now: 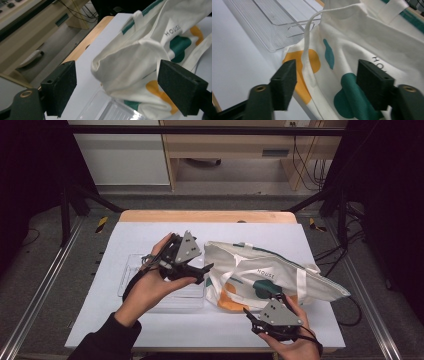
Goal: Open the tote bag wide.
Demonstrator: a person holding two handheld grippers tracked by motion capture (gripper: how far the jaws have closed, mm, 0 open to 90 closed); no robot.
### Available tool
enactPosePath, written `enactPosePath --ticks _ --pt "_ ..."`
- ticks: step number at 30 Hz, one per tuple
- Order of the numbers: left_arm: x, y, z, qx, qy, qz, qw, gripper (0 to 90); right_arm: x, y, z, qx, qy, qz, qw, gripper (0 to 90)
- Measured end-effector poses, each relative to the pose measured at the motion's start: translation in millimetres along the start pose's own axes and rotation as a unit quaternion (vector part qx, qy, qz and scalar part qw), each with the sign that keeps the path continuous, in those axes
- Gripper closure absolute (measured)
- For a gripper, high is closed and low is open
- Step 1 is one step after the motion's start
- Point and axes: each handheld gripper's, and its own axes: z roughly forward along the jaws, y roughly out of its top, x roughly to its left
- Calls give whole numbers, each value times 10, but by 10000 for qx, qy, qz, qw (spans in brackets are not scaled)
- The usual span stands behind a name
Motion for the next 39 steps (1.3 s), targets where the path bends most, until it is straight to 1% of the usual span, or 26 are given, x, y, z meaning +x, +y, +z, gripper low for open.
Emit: enactPosePath --ticks 1,3,4,6,7,9,10,11,13,14,15,16,17,18,19,20,22,24,27,28,30,31,34,35,37,39 --pt "18 32 30 -11 -66 -36 10000 160 -17 7 -23 -4 -2 -11 10000 367" --pt "72 124 122 -1 -310 -153 9994 163 -46 18 -50 8 3 -21 10000 382" --pt "96 164 159 -18 -417 -231 9989 174 -129 48 -113 96 49 -75 9999 440" --pt "124 241 221 -15 -538 -291 9981 181 -206 64 -166 171 12 -182 9997 486" --pt "138 304 253 19 -544 -253 9982 181 -206 64 -166 171 12 -182 9997 486" --pt "140 413 297 76 -554 -111 9984 195 -291 75 -236 147 -39 -256 9996 542" --pt "139 468 324 128 -562 -14 9983 201 -342 89 -280 115 -84 -269 9995 572" --pt "143 532 364 176 -590 31 9981 220 -425 129 -341 89 -152 -305 9994 611" --pt "143 599 420 190 -686 22 9975 227 -443 140 -348 103 -167 -312 9993 620" --pt "138 645 475 218 -789 25 9966 239 -484 161 -358 137 -192 -359 9991 640" --pt "136 682 535 268 -807 61 9964 251 -541 186 -362 190 -250 -420 9986 654" --pt "134 699 574 282 -869 18 9958 279 -642 216 -359 241 -308 -432 9983 687" --pt "135 714 613 265 -993 -53 9947 279 -642 216 -359 241 -308 -432 9983 687" --pt "140 732 675 180 -1184 -164 9927 292 -680 225 -358 239 -325 -431 9983 694" --pt "147 744 724 143 -1214 -183 9923 326 -780 243 -339 217 -370 -422 9982 708" --pt "157 749 760 163 -1192 -151 9926 326 -780 243 -339 217 -370 -422 9982 708" --pt "186 747 881 220 -1207 -108 9924 368 -858 253 -312 212 -395 -419 9981 719" --pt "210 741 978 304 -1208 -41 9922 399 -932 249 -275 230 -423 -388 9981 719" --pt "202 752 1073 451 -1248 185 9910 438 -1038 224 -243 213 -449 -289 9983 725" --pt "188 760 1098 481 -1292 231 9902 454 -1086 198 -227 252 -403 -279 9985 725" --pt "145 785 1156 572 -1401 386 9877 467 -1102 182 -219 281 -382 -265 9985 723" --pt "125 793 1178 619 -1412 440 9871 470 -1117 162 -210 337 -371 -266 9984 719" --pt "56 814 1263 835 -1380 723 9843 476 -1141 131 -185 394 -297 -276 9984 679" --pt "41 817 1281 895 -1367 810 9832 479 -1143 126 -177 419 -286 -228 9984 655" --pt "3 816 1317 981 -1383 900 9814 507 -1148 116 -161 378 -263 -167 9988 629" --pt "-30 820 1337 1063 -1371 1003 9797 548 -1157 114 -147 374 -253 -173 9988 615"
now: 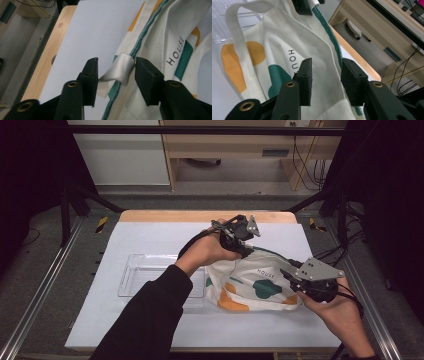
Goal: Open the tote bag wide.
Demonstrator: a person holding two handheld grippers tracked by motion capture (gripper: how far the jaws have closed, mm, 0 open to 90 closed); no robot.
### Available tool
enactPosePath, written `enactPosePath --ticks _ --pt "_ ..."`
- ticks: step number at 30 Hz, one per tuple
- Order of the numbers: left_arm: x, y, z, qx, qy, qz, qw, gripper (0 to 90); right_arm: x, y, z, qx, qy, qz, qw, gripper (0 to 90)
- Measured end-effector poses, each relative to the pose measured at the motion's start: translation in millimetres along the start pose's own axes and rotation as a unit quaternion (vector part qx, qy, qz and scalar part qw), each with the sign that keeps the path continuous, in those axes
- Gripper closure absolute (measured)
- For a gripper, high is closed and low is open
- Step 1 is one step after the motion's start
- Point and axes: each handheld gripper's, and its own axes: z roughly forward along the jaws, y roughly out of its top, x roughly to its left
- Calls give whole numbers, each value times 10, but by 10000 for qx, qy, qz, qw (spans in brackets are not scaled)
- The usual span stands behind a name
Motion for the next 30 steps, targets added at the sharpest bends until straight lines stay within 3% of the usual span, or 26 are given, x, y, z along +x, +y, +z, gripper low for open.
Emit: enactPosePath --ticks 3,6,9,13,19,24,30 --pt "5 10 0 50 223 51 9997 713 -27 11 41 50 42 -15 10000 585" --pt "37 -18 2 4 123 -184 9998 782 -69 -2 111 127 178 67 9997 570" --pt "50 -27 -29 -17 71 -280 9996 797 -100 -10 176 199 145 131 9996 559" --pt "36 -20 -69 5 90 -292 9995 803 -110 26 203 61 176 279 9994 507" --pt "26 3 -74 30 60 -327 9994 804 -81 136 262 31 269 186 9995 483" --pt "21 1 -104 78 -7 -340 9994 804 17 222 350 106 272 -68 9996 398" --pt "17 -12 -167 61 -102 -394 9992 807 -60 216 432 199 254 -22 9995 401"
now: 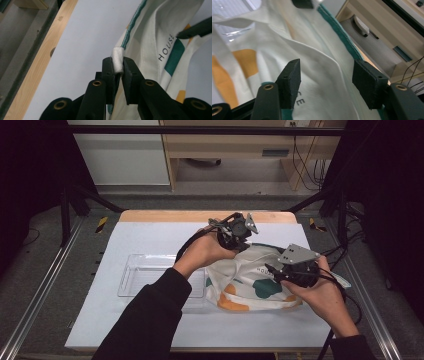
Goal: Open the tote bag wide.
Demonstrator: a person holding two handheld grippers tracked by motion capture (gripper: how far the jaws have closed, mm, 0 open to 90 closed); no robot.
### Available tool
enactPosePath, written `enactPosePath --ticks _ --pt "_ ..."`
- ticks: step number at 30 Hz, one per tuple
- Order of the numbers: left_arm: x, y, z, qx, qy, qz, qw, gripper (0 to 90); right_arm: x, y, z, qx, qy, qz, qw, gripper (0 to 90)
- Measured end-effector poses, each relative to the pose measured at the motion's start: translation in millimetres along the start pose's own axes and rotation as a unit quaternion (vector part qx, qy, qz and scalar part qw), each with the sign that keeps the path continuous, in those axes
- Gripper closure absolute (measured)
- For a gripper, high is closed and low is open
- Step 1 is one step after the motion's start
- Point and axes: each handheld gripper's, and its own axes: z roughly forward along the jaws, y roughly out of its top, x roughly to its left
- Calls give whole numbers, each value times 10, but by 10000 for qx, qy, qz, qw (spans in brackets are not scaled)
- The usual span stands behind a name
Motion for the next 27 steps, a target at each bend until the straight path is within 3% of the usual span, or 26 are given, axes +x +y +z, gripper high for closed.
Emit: enactPosePath --ticks 4,5,9,14,16,20,22,27 --pt "2 -2 -21 18 -34 18 10000 809 -53 -4 53 10 -41 36 10000 422" --pt "2 0 -29 19 -2 15 10000 809 -54 -2 68 125 12 51 9999 447" --pt "15 -1 -33 -17 26 -32 10000 808 17 3 118 277 81 -115 9995 494" --pt "45 -1 -33 -10 -22 -127 9999 808 38 41 172 539 19 -61 9985 640" --pt "53 3 -28 -12 -20 -137 9999 808 46 41 166 599 -42 -18 9982 772" --pt "69 5 -5 -26 17 -166 9999 808 67 28 114 519 59 -54 9986 849" --pt "76 5 12 -48 57 -181 9998 808 101 17 54 405 142 58 9991 861" --pt "107 11 41 -69 198 -258 9994 809 284 -55 -129 87 283 136 9995 886"
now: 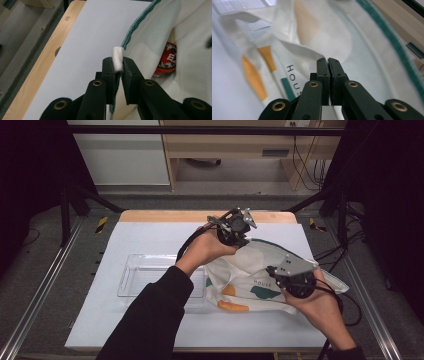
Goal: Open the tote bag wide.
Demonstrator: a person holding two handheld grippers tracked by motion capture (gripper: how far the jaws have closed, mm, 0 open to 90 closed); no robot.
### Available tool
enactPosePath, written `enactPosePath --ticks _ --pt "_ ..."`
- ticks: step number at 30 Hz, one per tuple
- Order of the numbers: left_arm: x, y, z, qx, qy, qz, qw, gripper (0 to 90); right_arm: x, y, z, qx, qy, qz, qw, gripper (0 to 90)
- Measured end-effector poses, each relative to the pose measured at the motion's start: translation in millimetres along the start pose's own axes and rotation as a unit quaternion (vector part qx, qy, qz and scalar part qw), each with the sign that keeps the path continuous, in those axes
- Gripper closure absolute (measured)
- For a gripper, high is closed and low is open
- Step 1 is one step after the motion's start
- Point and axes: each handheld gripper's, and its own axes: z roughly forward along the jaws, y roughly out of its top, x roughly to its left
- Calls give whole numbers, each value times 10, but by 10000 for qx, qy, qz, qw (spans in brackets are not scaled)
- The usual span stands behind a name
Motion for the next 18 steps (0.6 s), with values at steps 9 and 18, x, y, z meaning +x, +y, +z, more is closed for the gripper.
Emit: enactPosePath --ticks 9,18 --pt "69 2 83 -6 109 -113 9999 808 389 -311 -177 -497 385 193 9978 889" --pt "132 16 107 -15 453 -198 9988 810 573 -390 -189 -541 430 -24 9976 890"
